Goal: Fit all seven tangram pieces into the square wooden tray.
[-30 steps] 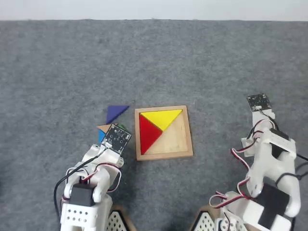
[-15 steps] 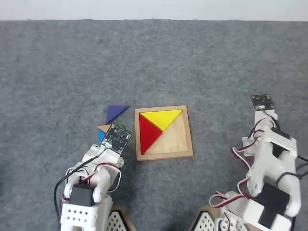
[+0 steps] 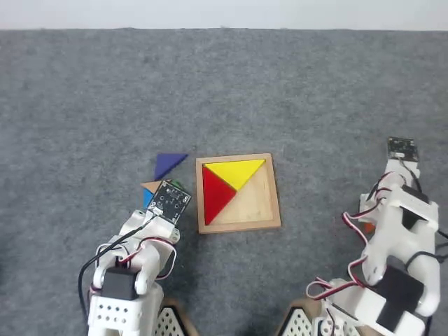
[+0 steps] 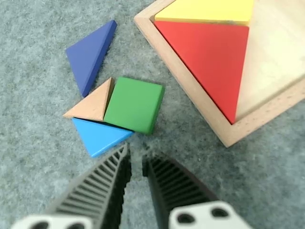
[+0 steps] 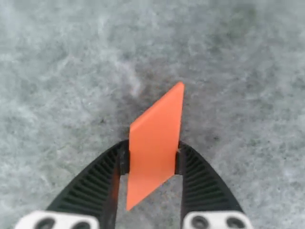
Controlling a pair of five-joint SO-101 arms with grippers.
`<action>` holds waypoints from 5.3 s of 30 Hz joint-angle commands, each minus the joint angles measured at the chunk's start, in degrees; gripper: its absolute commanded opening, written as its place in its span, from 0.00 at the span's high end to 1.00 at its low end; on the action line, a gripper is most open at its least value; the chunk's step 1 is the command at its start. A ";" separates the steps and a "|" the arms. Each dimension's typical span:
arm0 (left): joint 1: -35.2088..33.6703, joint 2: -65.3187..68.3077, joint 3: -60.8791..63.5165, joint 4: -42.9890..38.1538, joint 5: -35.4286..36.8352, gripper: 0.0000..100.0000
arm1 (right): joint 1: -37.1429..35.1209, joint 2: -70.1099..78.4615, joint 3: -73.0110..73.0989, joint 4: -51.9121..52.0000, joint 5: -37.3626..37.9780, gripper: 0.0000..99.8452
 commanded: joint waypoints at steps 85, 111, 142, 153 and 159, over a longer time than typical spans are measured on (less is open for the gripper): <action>-0.09 -0.26 -0.48 0.26 0.18 0.96 | -5.41 -9.71 -0.44 5.14 -3.87 0.79; -0.09 -0.26 -0.48 0.26 0.18 0.96 | -7.52 3.21 -2.73 -0.13 -0.79 0.81; -0.09 -0.26 -0.48 0.26 0.18 0.96 | -11.47 -33.45 17.23 5.58 0.44 0.81; -0.09 -0.26 -0.48 0.26 0.18 0.96 | -14.55 -23.87 10.20 6.20 8.97 0.81; -0.09 -0.26 -0.48 0.26 0.18 0.96 | -16.92 -12.88 5.80 5.76 19.52 0.81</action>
